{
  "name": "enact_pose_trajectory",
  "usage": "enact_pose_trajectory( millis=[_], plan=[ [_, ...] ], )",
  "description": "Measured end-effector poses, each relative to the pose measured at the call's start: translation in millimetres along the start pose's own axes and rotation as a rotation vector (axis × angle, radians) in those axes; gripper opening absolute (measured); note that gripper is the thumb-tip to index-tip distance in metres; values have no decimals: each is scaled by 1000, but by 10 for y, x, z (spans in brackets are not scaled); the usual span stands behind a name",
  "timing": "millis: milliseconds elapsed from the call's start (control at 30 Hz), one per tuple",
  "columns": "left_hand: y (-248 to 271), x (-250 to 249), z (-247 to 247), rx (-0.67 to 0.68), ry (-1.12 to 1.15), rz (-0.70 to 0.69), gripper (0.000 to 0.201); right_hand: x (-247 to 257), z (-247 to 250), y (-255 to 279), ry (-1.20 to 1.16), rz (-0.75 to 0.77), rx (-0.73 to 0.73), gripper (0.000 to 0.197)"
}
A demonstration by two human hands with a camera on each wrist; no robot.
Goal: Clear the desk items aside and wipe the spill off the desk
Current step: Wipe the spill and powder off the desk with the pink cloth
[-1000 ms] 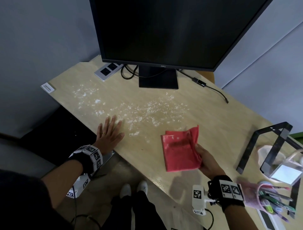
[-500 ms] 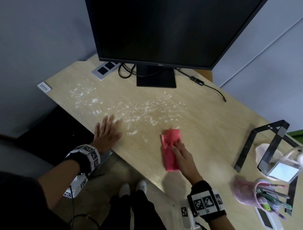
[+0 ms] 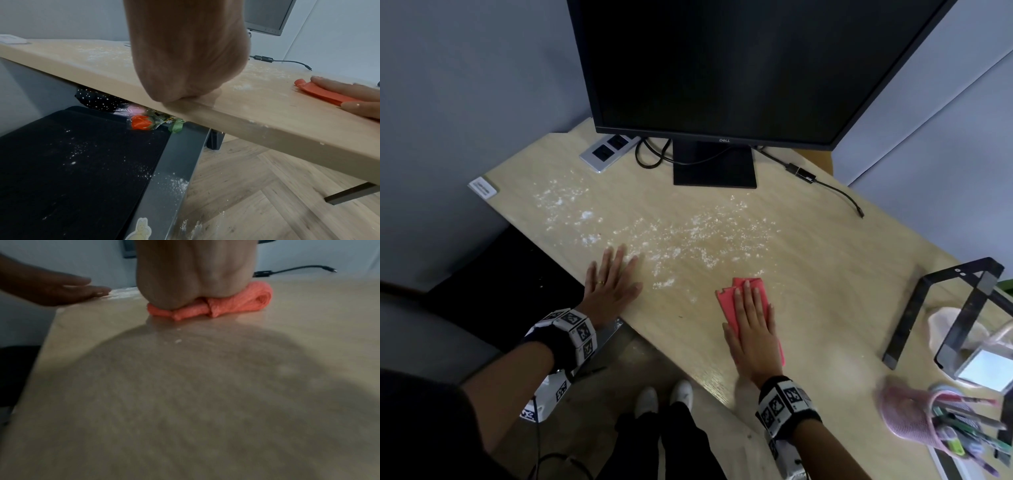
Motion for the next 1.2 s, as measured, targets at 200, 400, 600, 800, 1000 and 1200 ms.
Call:
enact_pose_trajectory(
  millis=[200, 400, 600, 800, 1000, 1200],
  plan=[
    [30, 15, -3, -96, 146, -9, 99, 70, -3, 18, -143, -75, -111, 61],
    [68, 257, 69, -251, 54, 142, 90, 22, 24, -16, -562, -345, -509, 67],
    [-40, 619, 162, -281, 152, 327, 92, -36, -29, -97, -499, -557, -574, 66],
    [-151, 698, 68, -327, 166, 341, 81, -52, -71, -254, -324, -629, -527, 67],
    [-180, 765, -45, -395, 156, 341, 72, -240, 78, -611, -295, -617, -533, 70],
    [-181, 724, -44, -415, 152, 358, 69, -481, 239, -1057, -259, -591, -493, 71]
  ],
)
Point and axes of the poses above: each hand's wrist, its own y-axis away from the middle knuckle, its own z-axis out of the back of the hand, x = y × z, the point moved 2 cm from there along -y, towards the middle knuckle, and after that the axes turned 10 degrees about -y, right-handed, at the moved point
